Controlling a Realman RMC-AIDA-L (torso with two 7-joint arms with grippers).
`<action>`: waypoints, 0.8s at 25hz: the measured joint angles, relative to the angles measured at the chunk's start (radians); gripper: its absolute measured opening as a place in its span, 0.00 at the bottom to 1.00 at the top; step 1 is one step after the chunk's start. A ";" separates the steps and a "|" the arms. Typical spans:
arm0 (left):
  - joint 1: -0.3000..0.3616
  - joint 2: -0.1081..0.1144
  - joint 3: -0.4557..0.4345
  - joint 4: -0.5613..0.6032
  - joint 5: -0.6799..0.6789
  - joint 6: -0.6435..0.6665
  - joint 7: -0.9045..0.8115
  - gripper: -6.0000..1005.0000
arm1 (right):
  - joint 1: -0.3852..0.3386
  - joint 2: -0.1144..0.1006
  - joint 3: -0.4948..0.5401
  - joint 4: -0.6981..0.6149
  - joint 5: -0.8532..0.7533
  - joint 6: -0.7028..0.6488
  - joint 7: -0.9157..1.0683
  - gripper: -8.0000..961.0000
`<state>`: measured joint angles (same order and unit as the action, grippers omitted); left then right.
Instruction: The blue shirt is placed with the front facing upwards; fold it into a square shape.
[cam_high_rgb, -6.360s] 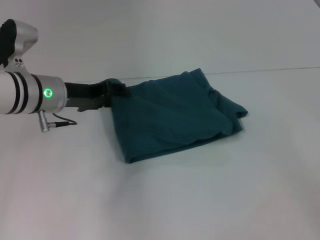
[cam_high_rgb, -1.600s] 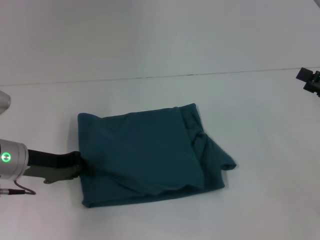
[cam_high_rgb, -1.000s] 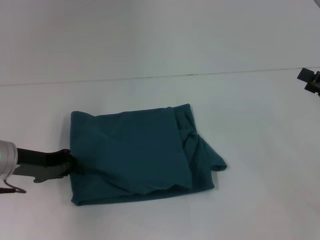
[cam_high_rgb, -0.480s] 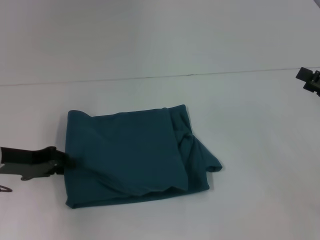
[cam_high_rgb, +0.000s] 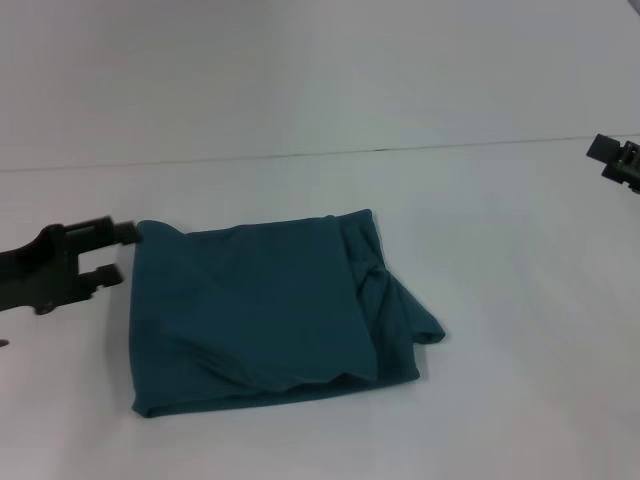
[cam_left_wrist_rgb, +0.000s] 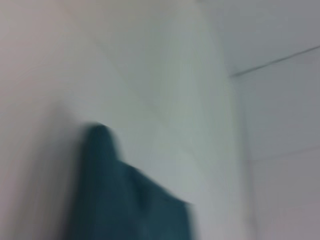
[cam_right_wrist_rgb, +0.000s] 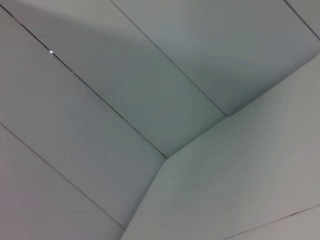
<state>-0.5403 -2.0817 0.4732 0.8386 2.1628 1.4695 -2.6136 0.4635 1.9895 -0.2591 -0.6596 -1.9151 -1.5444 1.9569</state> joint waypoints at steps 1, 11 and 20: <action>0.007 0.000 -0.005 -0.023 -0.047 0.024 0.012 0.57 | 0.000 0.001 -0.001 0.000 -0.001 0.001 0.000 0.95; -0.048 -0.036 0.186 -0.208 -0.089 -0.048 0.038 0.86 | -0.002 0.003 -0.013 0.005 -0.003 0.020 -0.013 0.95; -0.084 -0.041 0.325 -0.265 -0.027 -0.223 0.037 0.91 | -0.011 0.003 -0.022 0.013 -0.004 0.027 -0.013 0.95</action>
<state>-0.6248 -2.1225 0.7986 0.5741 2.1361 1.2466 -2.5763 0.4528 1.9926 -0.2816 -0.6467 -1.9191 -1.5173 1.9434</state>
